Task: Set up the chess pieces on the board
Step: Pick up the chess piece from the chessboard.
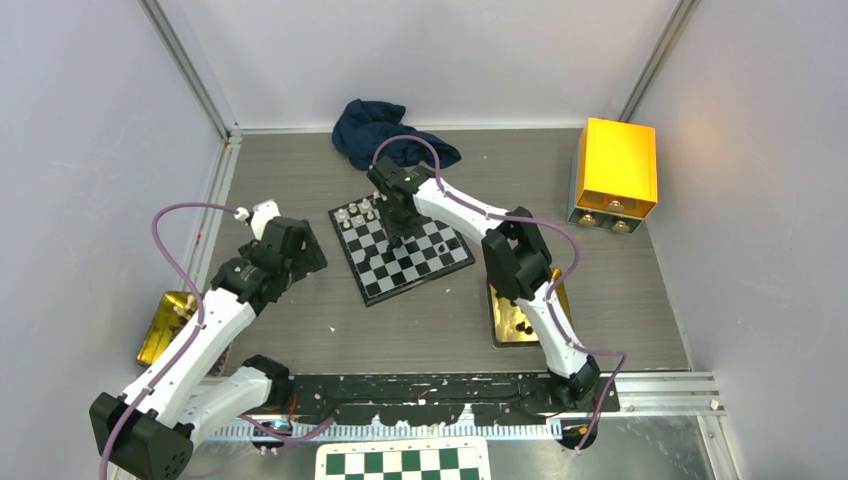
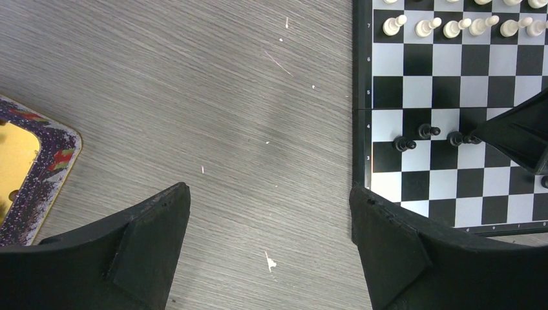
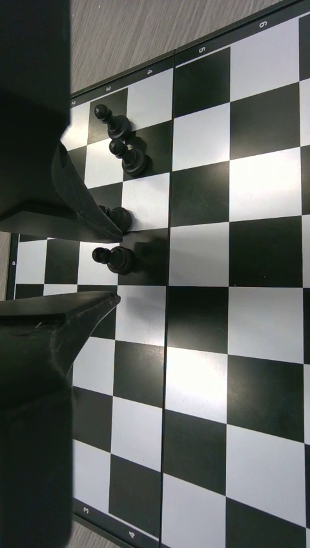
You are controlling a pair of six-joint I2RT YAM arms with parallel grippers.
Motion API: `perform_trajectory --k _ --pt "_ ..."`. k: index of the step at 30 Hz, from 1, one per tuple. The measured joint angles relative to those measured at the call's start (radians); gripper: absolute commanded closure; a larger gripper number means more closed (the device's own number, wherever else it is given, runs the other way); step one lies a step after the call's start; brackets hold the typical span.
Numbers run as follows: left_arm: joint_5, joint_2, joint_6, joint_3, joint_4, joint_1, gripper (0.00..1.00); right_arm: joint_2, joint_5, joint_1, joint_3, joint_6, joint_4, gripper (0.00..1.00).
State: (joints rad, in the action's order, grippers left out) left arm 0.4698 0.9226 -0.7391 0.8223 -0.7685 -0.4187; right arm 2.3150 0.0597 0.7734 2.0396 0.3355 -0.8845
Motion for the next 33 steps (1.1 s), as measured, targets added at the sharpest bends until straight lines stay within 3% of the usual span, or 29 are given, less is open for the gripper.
perform_trajectory --k 16,25,33 --pt "0.002 0.0 0.011 0.0 0.0 -0.001 0.06 0.001 -0.006 0.0 0.0 0.002 -0.002 0.71" --pt "0.002 0.0 0.011 0.0 0.0 -0.001 0.06 0.002 -0.01 0.0 0.0 0.007 -0.001 0.9" --pt "0.002 -0.002 0.011 0.0 0.0 -0.001 0.06 0.002 -0.009 0.003 0.0 0.008 -0.001 0.97"
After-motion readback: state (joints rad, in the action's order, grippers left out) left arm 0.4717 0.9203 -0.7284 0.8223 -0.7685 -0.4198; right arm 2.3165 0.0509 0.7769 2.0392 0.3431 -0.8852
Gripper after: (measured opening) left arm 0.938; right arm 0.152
